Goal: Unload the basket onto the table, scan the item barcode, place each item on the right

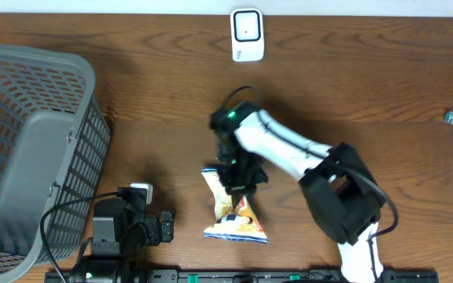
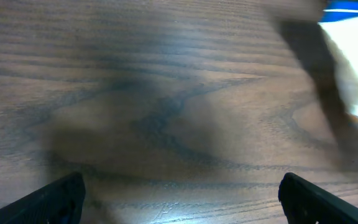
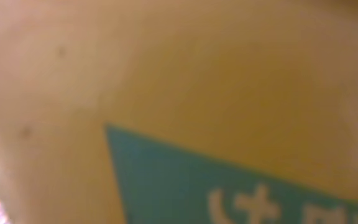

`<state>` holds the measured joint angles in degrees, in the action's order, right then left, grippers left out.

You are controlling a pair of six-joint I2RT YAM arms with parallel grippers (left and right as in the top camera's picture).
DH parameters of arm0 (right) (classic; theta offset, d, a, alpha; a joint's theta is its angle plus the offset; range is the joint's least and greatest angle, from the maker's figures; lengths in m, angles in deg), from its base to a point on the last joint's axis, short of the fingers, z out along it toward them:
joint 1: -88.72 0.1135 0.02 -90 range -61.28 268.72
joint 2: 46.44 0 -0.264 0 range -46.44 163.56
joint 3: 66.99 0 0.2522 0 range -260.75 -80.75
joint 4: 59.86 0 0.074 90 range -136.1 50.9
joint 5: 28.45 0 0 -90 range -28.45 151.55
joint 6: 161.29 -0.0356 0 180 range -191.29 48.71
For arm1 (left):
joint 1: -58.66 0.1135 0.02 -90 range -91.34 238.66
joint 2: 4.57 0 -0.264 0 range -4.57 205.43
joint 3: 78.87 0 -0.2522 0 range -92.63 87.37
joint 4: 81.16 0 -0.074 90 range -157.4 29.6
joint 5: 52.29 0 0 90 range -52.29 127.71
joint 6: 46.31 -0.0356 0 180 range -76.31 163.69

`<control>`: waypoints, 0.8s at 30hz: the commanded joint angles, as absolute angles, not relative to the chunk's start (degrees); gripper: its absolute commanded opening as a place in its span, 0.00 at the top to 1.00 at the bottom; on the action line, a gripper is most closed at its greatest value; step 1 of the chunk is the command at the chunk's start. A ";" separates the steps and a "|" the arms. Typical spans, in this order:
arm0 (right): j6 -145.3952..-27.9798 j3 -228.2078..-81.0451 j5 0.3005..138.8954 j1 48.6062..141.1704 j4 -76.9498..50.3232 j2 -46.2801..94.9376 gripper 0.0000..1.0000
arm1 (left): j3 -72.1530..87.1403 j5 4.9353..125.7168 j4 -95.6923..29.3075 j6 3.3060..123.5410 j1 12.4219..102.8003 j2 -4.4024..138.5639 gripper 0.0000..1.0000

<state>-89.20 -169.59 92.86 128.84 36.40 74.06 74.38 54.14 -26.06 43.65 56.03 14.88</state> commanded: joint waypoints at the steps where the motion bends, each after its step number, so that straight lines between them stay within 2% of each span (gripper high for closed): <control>1: -84.33 -171.90 111.27 124.10 42.54 71.92 0.99 | 74.07 54.64 -26.08 43.30 56.18 14.72 0.01; 7: -89.18 -171.86 116.80 118.09 51.44 71.92 0.99 | 74.07 54.64 -26.08 43.28 56.16 14.72 0.01; 17: -90.99 -171.82 134.63 113.65 51.44 71.92 0.99 | 74.07 54.64 -26.08 43.30 56.16 14.72 0.01; 20: -89.59 -171.82 132.03 113.26 51.39 71.92 0.99 | 74.07 54.64 -26.06 43.28 56.16 14.72 0.01; 24: -81.90 -171.82 117.06 112.01 48.33 71.92 0.99 | 74.07 54.64 -26.08 43.28 56.16 14.72 0.01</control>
